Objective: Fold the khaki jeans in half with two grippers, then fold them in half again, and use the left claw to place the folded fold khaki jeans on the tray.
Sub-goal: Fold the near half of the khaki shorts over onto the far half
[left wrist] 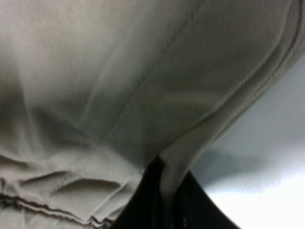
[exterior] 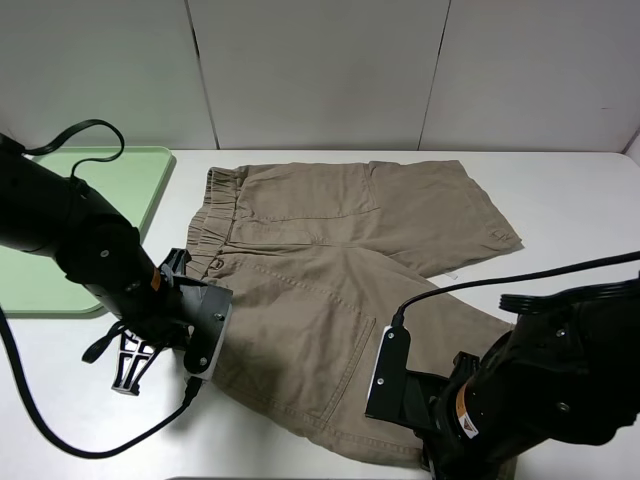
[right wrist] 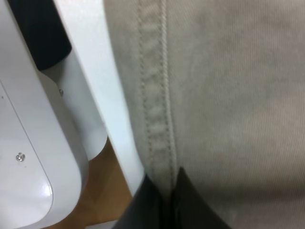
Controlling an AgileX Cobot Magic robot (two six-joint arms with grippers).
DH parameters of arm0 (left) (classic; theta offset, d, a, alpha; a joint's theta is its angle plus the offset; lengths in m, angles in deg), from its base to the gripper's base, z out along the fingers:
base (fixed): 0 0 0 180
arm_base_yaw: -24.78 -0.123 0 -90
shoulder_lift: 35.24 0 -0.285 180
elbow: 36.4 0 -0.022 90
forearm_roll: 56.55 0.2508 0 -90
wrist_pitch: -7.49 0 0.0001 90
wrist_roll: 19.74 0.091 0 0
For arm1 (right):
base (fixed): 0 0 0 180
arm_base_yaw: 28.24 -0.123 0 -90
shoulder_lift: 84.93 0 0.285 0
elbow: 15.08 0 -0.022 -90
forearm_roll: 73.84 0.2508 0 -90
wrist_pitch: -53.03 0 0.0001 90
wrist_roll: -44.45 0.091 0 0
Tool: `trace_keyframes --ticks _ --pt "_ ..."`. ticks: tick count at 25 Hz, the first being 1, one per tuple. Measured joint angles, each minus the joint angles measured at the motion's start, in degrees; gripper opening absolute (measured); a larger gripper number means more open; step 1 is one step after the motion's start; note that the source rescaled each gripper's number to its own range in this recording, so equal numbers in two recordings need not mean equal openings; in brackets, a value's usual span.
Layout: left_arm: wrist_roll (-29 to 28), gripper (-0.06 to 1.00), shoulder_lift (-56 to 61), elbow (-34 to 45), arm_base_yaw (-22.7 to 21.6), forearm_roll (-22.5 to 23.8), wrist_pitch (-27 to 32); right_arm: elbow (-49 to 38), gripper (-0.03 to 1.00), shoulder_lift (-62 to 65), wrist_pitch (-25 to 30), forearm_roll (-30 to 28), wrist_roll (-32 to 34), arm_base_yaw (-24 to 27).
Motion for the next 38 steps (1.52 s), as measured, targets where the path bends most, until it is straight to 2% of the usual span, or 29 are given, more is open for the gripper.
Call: trace_keyframes --ticks 6,13,21,28,38 --pt "0.00 0.00 0.00 -0.06 0.00 0.06 0.37 1.20 0.00 -0.38 2.01 0.00 0.00 0.00" --pt "0.00 0.00 1.79 -0.12 0.00 0.00 2.32 6.78 0.00 -1.74 13.72 -1.69 3.08 -0.17" --pt "0.00 0.00 9.54 -0.07 0.00 0.12 5.30 11.65 0.00 -0.87 22.40 -5.64 9.42 -0.17" --pt "0.00 0.00 14.91 -0.07 0.00 0.20 9.69 15.24 0.00 10.53 28.26 -7.35 13.67 -0.17" --pt "-0.20 0.00 21.96 -0.18 0.00 -0.38 16.80 22.26 0.00 25.10 40.78 -13.76 17.64 -0.17"
